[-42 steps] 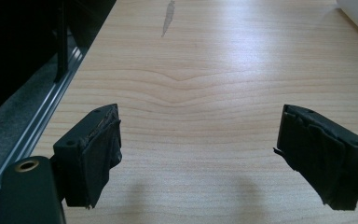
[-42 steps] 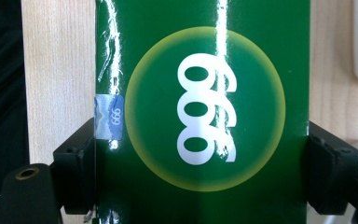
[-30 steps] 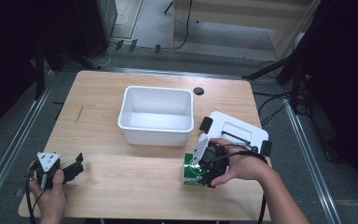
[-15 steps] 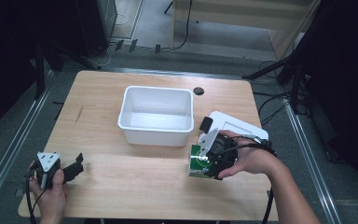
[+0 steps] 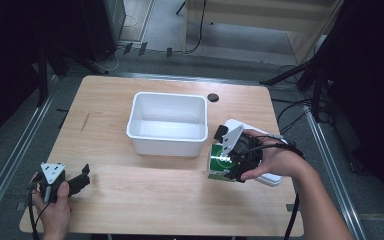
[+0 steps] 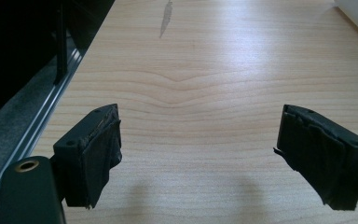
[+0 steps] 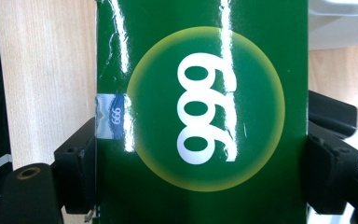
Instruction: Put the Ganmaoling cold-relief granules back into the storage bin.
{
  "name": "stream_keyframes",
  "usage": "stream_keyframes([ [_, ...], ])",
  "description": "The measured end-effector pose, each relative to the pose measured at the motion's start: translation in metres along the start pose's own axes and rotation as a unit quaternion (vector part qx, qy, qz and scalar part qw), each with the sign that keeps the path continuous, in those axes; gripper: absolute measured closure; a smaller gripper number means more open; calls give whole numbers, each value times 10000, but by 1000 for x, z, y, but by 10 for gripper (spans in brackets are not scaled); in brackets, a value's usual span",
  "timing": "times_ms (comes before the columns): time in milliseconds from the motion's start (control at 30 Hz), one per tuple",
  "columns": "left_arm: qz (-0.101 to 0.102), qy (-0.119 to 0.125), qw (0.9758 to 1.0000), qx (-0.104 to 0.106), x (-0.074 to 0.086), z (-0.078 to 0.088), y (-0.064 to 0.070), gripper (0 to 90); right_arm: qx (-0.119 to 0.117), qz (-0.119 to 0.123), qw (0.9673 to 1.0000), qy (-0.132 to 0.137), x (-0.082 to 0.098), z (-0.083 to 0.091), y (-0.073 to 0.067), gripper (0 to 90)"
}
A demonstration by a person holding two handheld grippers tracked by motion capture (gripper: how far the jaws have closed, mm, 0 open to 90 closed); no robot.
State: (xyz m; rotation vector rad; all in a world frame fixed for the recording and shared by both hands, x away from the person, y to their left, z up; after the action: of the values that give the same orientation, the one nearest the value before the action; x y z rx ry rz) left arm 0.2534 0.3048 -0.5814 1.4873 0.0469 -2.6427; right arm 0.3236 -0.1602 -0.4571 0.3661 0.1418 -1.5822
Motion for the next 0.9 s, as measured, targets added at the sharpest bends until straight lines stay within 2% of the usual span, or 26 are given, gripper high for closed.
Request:
stream_keyframes([
  [167,-102,13,9999,3,0,0,1,140,84,-25,9999,53,-1,10,9,165],
  [600,-81,22,10000,4,0,0,1,140,220,-140,9997,-1,-3,33,31,166],
  [800,-242,19,9997,75,0,1,3,136,252,-175,9995,-52,-5,41,42,166],
  [900,-240,44,9997,61,0,0,4,135,253,-226,9994,-42,-7,45,47,167],
])
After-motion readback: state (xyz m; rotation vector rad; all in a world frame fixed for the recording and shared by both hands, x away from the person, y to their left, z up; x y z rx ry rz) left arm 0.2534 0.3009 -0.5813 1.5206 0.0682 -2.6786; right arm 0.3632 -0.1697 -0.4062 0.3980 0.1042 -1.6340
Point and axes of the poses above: each handheld gripper's, and its own axes: z roughly backward along the jaws, x roughly out of its underside, y roughly to its right, the point moved 6 cm from there along -z, roughly forward along the jaws, and after that the axes turned 2 degrees about z, right-handed, at the moved point
